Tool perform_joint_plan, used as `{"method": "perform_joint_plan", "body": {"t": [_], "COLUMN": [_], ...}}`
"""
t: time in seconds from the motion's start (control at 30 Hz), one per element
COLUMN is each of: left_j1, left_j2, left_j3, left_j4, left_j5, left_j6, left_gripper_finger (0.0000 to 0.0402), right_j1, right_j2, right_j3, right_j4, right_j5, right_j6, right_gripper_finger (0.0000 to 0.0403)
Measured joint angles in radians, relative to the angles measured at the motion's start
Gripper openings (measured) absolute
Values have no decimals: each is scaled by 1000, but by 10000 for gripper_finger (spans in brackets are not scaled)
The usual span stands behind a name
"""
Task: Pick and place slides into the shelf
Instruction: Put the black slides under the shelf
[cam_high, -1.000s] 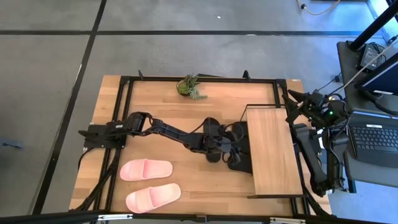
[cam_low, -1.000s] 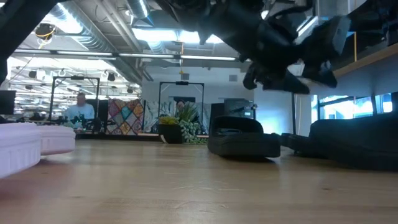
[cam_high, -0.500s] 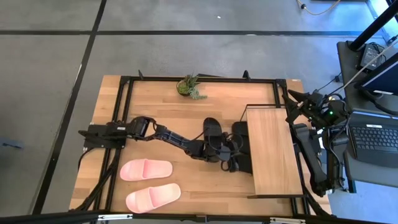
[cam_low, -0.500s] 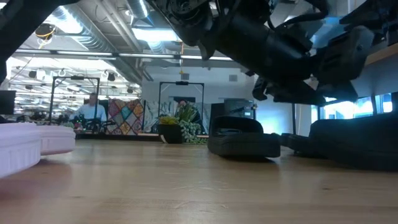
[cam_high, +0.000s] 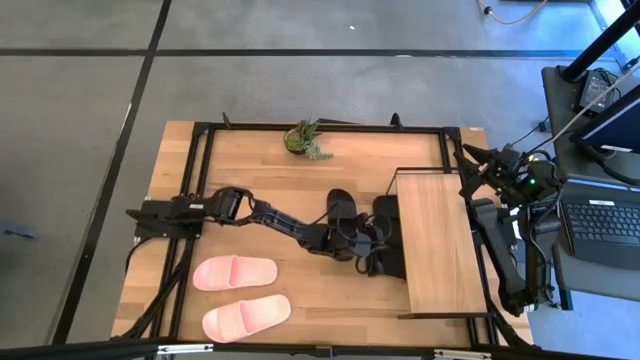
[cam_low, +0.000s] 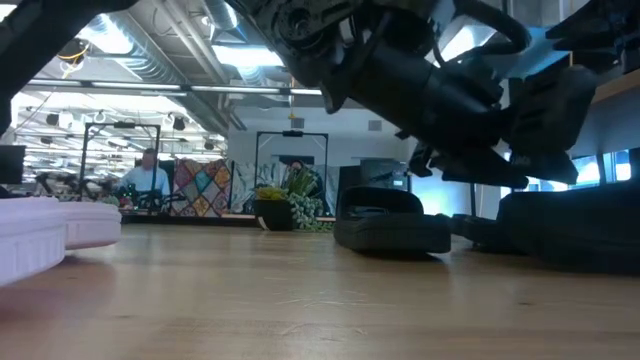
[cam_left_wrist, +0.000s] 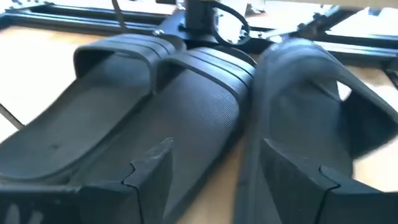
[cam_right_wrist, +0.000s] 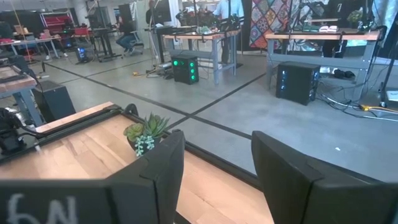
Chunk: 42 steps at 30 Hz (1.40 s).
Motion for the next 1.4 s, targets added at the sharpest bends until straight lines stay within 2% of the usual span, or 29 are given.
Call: {"method": "perform_joint_plan", "body": {"t": [0.33, 0.57, 1.0, 1.23, 1.4], "left_j1": [-20, -24, -69, -76, -87], "left_j2": [0, 0, 1, 3, 4], "left_j3": [0, 0, 0, 1, 1], "left_j4": [-12, -34, -79, -128, -163], "left_j5": [4, 75, 78, 137, 142], "left_j6": [0, 1, 2, -3, 65], "left_gripper_finger": [227, 227, 227, 227, 227], "right_j1": [0, 0, 0, 0, 0], "right_j2": [0, 0, 0, 0, 0], "right_j3": [0, 0, 0, 0, 0], "right_j4": [0, 0, 0, 0, 0], "right_j5": [0, 0, 0, 0, 0], "right_j6": [-1, 0, 0, 0, 0], "right_gripper_finger": [188, 188, 188, 188, 188]}}
